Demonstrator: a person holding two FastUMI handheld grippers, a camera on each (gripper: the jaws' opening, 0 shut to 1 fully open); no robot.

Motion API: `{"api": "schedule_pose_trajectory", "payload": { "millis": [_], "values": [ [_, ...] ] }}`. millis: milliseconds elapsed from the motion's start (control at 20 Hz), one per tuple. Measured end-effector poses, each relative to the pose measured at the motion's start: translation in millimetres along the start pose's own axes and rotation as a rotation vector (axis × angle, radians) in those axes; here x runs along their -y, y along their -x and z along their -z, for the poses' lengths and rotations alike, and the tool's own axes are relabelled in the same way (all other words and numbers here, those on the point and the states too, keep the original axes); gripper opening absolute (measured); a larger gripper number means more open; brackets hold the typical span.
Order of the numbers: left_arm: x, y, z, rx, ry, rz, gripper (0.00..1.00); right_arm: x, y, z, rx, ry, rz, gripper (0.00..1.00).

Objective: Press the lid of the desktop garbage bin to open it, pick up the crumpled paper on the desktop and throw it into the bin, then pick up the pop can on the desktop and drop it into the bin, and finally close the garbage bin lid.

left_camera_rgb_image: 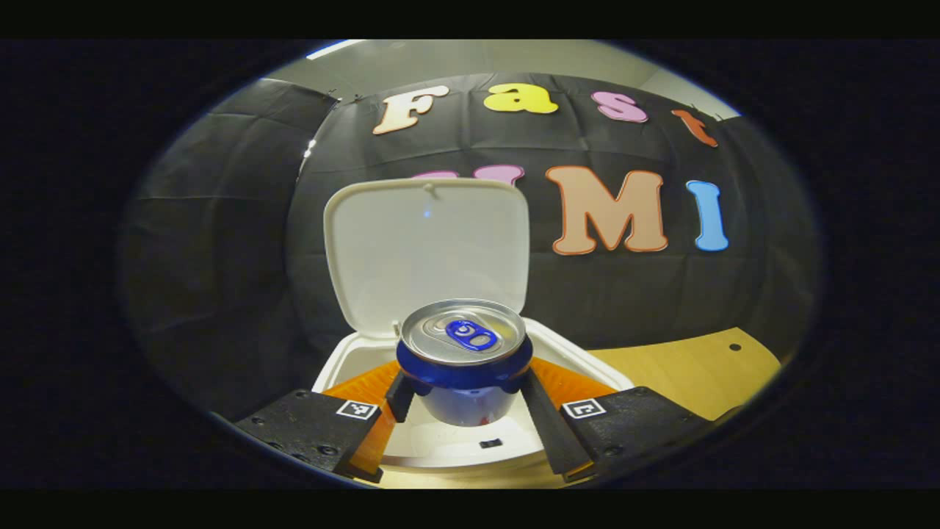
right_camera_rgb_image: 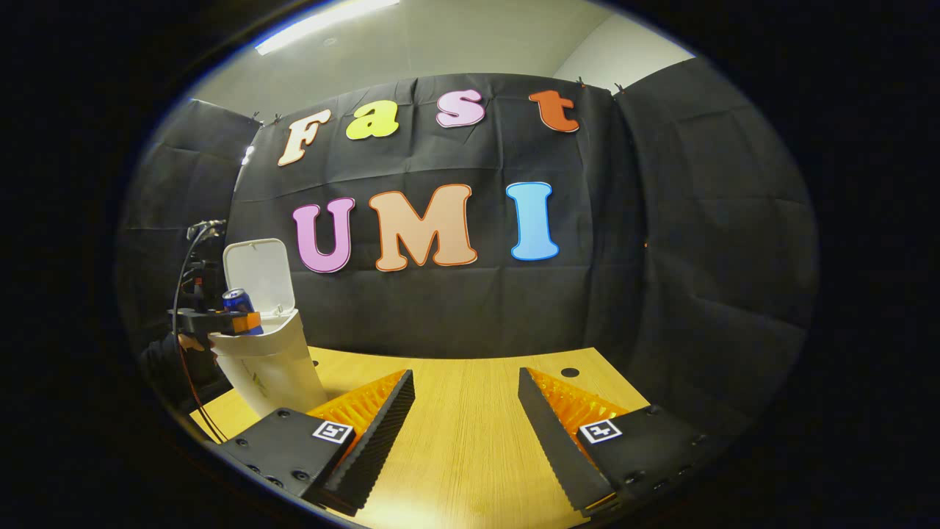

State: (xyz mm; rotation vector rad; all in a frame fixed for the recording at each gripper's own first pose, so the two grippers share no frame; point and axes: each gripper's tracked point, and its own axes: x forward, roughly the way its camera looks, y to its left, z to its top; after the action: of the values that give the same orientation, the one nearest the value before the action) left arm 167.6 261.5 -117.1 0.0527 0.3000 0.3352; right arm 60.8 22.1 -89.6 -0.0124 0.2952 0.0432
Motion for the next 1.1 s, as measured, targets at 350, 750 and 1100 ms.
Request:
{"api": "schedule_pose_trajectory", "payload": {
  "millis": [350, 750, 1100],
  "values": [
    [-1.6, 10.5, -13.5, 0.046, -0.006, -0.011, 0.94, -10.3, 0.3, -2.2, -0.001, 0.020, -0.027, 0.96],
    [-0.2, 22.2, -151.3, 0.257, -0.028, -0.007, 0.93, -6.7, -0.4, -5.7, 0.015, 0.001, -0.044, 0.96],
    [-17.9, -24.1, -222.2, 0.296, -0.057, -0.056, 0.93, 0.8, 2.9, 6.0, -0.002, -0.033, -0.024, 0.96]
  ]
}}
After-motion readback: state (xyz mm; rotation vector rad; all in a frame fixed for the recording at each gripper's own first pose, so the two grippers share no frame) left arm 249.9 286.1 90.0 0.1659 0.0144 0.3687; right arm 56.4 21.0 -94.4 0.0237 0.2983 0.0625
